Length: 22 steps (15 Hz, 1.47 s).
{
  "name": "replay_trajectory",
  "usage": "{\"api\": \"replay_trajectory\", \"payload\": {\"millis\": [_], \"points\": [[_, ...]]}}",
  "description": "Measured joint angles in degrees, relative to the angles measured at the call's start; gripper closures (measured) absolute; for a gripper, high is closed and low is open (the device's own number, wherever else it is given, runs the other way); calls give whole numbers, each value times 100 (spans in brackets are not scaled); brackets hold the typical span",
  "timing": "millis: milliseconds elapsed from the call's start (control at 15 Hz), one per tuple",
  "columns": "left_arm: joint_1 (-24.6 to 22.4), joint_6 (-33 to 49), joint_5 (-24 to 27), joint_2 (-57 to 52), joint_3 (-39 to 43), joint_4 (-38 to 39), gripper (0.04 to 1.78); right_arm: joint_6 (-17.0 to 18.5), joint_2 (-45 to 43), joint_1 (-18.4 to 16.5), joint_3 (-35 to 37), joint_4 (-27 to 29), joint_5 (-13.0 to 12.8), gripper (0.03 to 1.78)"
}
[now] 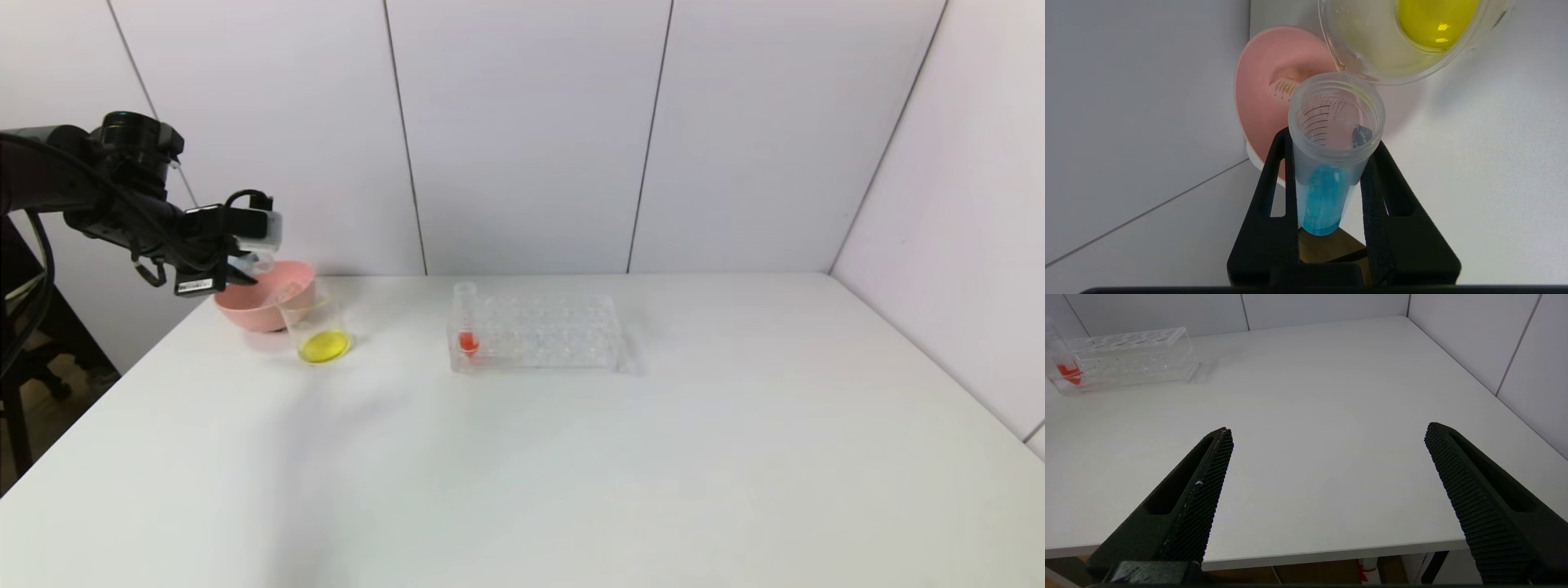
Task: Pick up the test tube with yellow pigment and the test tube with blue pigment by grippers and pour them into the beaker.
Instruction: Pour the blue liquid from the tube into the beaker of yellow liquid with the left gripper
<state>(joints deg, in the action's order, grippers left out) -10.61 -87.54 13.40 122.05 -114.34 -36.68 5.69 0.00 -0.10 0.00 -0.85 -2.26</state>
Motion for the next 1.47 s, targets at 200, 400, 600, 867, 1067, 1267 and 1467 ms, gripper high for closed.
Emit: {"api": "replay_trajectory", "payload": {"millis": [200, 400, 600, 867, 1067, 1267, 1467], "points": [[74, -50, -211, 0, 0, 33, 137, -2, 0, 0, 0, 0, 0, 10], [102, -391, -412, 17, 0, 28, 137, -2, 0, 0, 0, 1, -2, 10], [144, -501, -524, 55, 0, 24, 137, 0, 0, 0, 0, 0, -2, 10], [269, -650, -828, 94, 0, 30, 137, -2, 0, 0, 0, 0, -2, 10], [312, -816, -874, 101, -2, 41, 137, 0, 0, 0, 0, 0, -2, 10], [323, -951, -889, 77, -5, 44, 137, 0, 0, 0, 0, 0, -2, 10], [345, -1020, -996, 39, -5, 50, 137, 0, 0, 0, 0, 0, -2, 10]]}}
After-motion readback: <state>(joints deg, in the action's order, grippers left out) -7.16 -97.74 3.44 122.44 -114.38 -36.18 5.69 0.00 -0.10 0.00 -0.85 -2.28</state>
